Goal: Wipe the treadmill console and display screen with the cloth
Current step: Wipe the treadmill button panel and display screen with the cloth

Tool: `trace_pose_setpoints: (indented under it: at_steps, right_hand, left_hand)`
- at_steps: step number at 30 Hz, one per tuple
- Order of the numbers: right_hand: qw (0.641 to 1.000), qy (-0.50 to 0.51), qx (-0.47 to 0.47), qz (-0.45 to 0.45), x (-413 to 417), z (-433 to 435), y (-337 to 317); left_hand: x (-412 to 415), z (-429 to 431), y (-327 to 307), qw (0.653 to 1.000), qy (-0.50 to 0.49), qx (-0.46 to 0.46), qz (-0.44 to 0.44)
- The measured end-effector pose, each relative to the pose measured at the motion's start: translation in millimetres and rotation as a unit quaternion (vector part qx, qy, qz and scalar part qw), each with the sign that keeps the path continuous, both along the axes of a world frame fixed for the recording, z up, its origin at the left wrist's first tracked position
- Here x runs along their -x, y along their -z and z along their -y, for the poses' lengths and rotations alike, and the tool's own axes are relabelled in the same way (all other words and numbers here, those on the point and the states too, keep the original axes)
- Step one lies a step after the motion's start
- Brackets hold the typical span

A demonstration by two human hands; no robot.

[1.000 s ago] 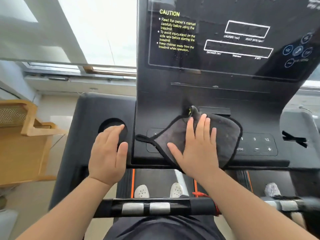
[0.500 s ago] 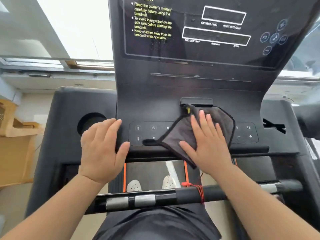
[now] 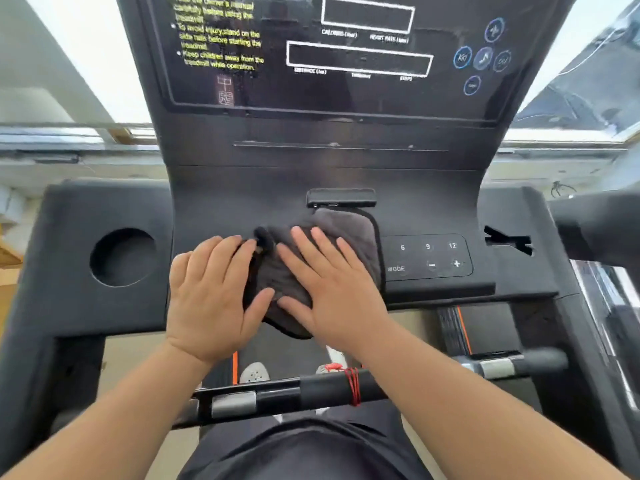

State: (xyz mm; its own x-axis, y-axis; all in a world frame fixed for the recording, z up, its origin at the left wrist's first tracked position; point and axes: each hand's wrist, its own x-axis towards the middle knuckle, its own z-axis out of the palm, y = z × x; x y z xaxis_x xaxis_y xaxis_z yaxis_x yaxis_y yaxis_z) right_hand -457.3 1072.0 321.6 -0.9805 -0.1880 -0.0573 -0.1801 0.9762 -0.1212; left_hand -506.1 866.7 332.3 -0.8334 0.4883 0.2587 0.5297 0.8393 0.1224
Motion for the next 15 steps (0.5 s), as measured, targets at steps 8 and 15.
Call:
trace_pose_setpoints:
  at_steps: [8,15]
  right_hand:
    - [0.98,0.193,-0.039,0.022,-37.2,-164.3,-8.3]
    - [0.993,0.112,-0.027,0.005,-31.4,-128.8,-8.3]
  left_hand:
    - [-13.1,-63.2,4.8,1.0,-0.015,0.002,0.018]
    - [-15.3,-74.1,4.6,0.996,-0.086,-0.003,0.03]
